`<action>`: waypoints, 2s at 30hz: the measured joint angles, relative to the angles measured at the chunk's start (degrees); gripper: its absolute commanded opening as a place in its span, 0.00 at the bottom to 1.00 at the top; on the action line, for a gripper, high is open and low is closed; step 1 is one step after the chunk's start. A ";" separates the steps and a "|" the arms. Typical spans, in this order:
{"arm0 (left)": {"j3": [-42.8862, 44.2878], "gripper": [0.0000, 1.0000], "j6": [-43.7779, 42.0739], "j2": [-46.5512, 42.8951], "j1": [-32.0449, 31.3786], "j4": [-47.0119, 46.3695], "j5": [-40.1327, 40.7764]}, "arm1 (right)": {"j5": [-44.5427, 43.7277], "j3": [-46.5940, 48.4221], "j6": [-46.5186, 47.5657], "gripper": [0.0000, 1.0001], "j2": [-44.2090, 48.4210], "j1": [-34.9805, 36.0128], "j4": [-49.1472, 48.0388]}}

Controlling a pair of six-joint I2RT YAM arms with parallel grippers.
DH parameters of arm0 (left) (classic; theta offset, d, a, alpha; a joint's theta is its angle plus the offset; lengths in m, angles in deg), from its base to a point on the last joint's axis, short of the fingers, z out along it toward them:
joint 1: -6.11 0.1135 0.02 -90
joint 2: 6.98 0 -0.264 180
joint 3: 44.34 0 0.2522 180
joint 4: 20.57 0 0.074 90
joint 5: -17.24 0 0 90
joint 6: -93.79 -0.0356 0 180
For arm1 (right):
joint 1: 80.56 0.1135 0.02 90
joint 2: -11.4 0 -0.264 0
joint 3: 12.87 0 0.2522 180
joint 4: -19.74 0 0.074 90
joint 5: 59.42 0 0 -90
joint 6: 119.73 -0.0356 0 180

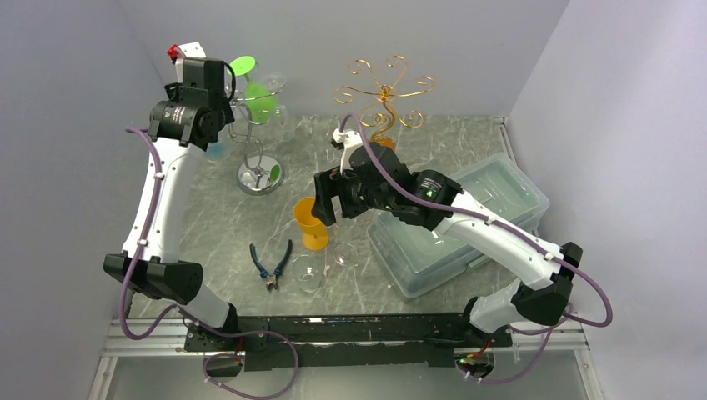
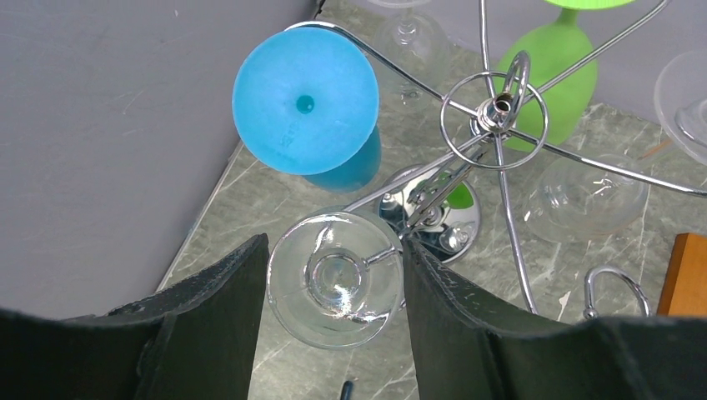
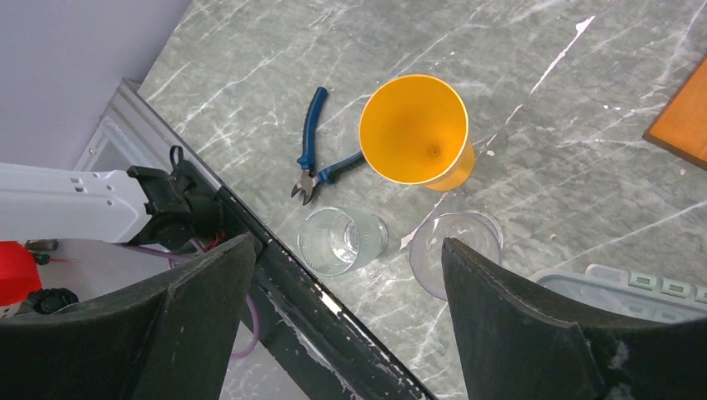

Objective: Take the wine glass off the wine glass rack
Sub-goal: Pick up the wine glass from the wine rack.

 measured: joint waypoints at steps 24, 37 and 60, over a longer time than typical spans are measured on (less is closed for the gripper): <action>-0.02 0.22 -1.09 3.15 0.55 -3.56 -0.52 | 0.00 0.00 0.02 0.84 -0.55 -0.33 0.00; 1.62 0.20 -2.14 4.33 0.55 -3.50 -3.96 | 0.00 0.00 0.00 0.84 -1.25 -0.57 -0.02; 4.59 0.20 -2.75 5.22 -1.57 -0.76 -8.24 | -1.57 0.17 0.09 0.85 -2.43 -0.68 -5.84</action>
